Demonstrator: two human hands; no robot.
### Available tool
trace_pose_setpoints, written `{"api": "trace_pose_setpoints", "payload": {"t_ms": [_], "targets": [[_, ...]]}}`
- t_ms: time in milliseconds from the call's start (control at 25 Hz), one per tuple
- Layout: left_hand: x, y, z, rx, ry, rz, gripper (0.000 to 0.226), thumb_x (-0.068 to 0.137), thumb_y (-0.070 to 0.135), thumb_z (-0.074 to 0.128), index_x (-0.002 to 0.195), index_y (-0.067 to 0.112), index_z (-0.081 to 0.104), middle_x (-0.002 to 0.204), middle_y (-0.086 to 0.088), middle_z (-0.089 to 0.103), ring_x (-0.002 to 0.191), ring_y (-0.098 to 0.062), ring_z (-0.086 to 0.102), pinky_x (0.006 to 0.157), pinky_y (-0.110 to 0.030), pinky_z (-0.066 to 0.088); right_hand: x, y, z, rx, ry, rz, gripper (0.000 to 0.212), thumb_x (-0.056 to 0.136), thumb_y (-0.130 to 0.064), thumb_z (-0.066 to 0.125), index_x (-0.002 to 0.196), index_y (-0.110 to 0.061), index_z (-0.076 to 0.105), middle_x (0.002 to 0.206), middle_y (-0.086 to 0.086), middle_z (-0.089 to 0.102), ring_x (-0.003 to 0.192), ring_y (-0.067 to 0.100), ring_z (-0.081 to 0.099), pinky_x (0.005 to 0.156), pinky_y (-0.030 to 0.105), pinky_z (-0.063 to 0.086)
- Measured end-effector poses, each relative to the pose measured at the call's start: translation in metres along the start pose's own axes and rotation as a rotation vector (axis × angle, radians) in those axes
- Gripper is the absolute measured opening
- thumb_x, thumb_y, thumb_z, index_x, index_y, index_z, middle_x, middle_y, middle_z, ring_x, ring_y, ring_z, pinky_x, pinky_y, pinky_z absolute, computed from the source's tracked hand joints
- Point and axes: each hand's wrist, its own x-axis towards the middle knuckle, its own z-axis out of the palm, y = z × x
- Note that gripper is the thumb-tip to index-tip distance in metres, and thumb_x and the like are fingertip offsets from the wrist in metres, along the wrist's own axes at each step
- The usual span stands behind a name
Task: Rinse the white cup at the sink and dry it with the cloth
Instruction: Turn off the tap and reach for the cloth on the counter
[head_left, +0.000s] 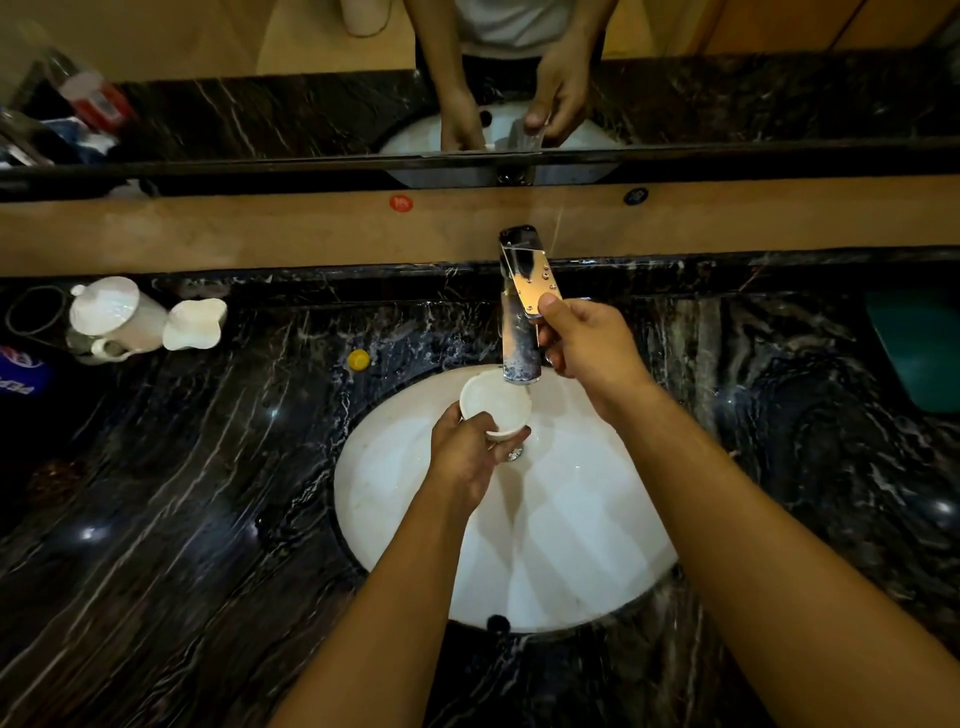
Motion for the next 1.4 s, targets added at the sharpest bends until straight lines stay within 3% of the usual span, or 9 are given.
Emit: {"api": "trace_pose_setpoints", "payload": {"t_ms": [120, 240, 400, 480, 640, 760, 920, 1040, 1400], "targets": [[-0.002, 0.0, -0.003, 0.219, 0.044, 0.114, 0.039, 0.09, -0.012, 0.049, 0.126, 0.002, 0.055, 0.124, -0.019, 0.053, 0.102, -0.042, 0.06, 0.061, -0.043, 0.063, -0.008, 0.023, -0.006, 0.067, 0.002, 0.039, 0.039, 0.098, -0.044, 0.057, 0.085, -0.01, 0.07, 0.065, 0.0, 0.058, 0.049, 0.008, 0.046, 0.044, 0.018, 0.036], [-0.002, 0.001, -0.009, 0.653, 0.147, 0.29, 0.031, 0.097, 0.0, 0.053, 0.126, 0.01, 0.057, 0.12, -0.012, 0.057, 0.106, -0.039, 0.059, 0.056, -0.044, 0.064, -0.026, 0.069, -0.006, 0.026, 0.073, 0.189, 0.036, 0.1, -0.041, 0.053, 0.086, -0.012, 0.069, 0.065, -0.001, 0.06, 0.05, 0.01, 0.048, 0.047, 0.022, 0.037], [-0.012, 0.01, -0.022, 1.224, 0.185, 0.604, 0.034, 0.096, 0.009, 0.057, 0.129, 0.014, 0.058, 0.112, -0.015, 0.071, 0.097, -0.038, 0.067, 0.077, -0.043, 0.06, -0.045, 0.121, 0.006, -0.115, 0.127, 0.313, 0.01, 0.096, -0.024, 0.057, 0.095, -0.018, 0.064, 0.084, 0.006, 0.067, 0.064, 0.015, 0.059, 0.056, 0.026, 0.046], [-0.016, 0.015, -0.026, 1.486, 0.146, 0.766, 0.039, 0.092, 0.004, 0.057, 0.13, 0.014, 0.058, 0.113, -0.015, 0.072, 0.096, -0.039, 0.066, 0.079, -0.039, 0.052, -0.047, 0.134, 0.009, -0.196, 0.128, 0.294, 0.008, 0.094, -0.019, 0.057, 0.099, -0.02, 0.063, 0.09, 0.003, 0.068, 0.08, 0.022, 0.064, 0.069, 0.032, 0.051], [-0.022, 0.03, -0.036, 1.856, 0.006, 0.848, 0.048, 0.09, 0.002, 0.055, 0.137, 0.014, 0.055, 0.124, -0.012, 0.068, 0.102, -0.04, 0.065, 0.082, -0.044, 0.052, -0.046, 0.137, 0.014, -0.462, 0.016, 0.051, 0.045, 0.09, -0.006, 0.062, 0.13, -0.026, 0.056, 0.111, -0.001, 0.058, 0.103, 0.018, 0.057, 0.086, 0.024, 0.045], [-0.03, 0.038, -0.042, 1.833, -0.166, 0.979, 0.042, 0.087, -0.001, 0.06, 0.127, 0.011, 0.065, 0.115, -0.014, 0.073, 0.099, -0.04, 0.067, 0.077, -0.044, 0.053, -0.045, 0.124, 0.022, -0.631, -0.211, -0.218, 0.065, 0.088, -0.008, 0.067, 0.145, -0.033, 0.048, 0.129, -0.005, 0.054, 0.114, 0.01, 0.048, 0.1, 0.023, 0.04], [-0.042, 0.035, -0.045, 1.633, -0.239, 1.185, 0.037, 0.075, -0.012, 0.071, 0.11, 0.001, 0.073, 0.099, -0.018, 0.077, 0.084, -0.038, 0.072, 0.071, -0.044, 0.06, -0.05, 0.113, 0.019, -0.773, -0.173, -0.484, 0.04, 0.083, -0.005, 0.069, 0.119, -0.021, 0.07, 0.117, 0.003, 0.073, 0.102, 0.023, 0.067, 0.089, 0.032, 0.054], [-0.045, 0.024, -0.042, 1.598, -0.165, 1.1, 0.031, 0.078, -0.014, 0.066, 0.105, 0.0, 0.072, 0.094, -0.02, 0.075, 0.082, -0.041, 0.07, 0.07, -0.043, 0.057, -0.059, 0.116, 0.015, -0.865, -0.146, -0.46, 0.027, 0.089, -0.008, 0.062, 0.113, -0.017, 0.071, 0.11, 0.006, 0.075, 0.097, 0.028, 0.07, 0.084, 0.038, 0.056], [-0.039, 0.015, -0.039, 1.547, -0.227, 1.105, 0.036, 0.075, -0.018, 0.066, 0.103, 0.005, 0.073, 0.092, -0.015, 0.075, 0.077, -0.035, 0.069, 0.068, -0.036, 0.058, -0.063, 0.119, 0.008, -0.921, -0.125, -0.385, 0.021, 0.093, -0.015, 0.061, 0.112, -0.017, 0.069, 0.108, 0.006, 0.073, 0.095, 0.028, 0.069, 0.082, 0.041, 0.056]]}}
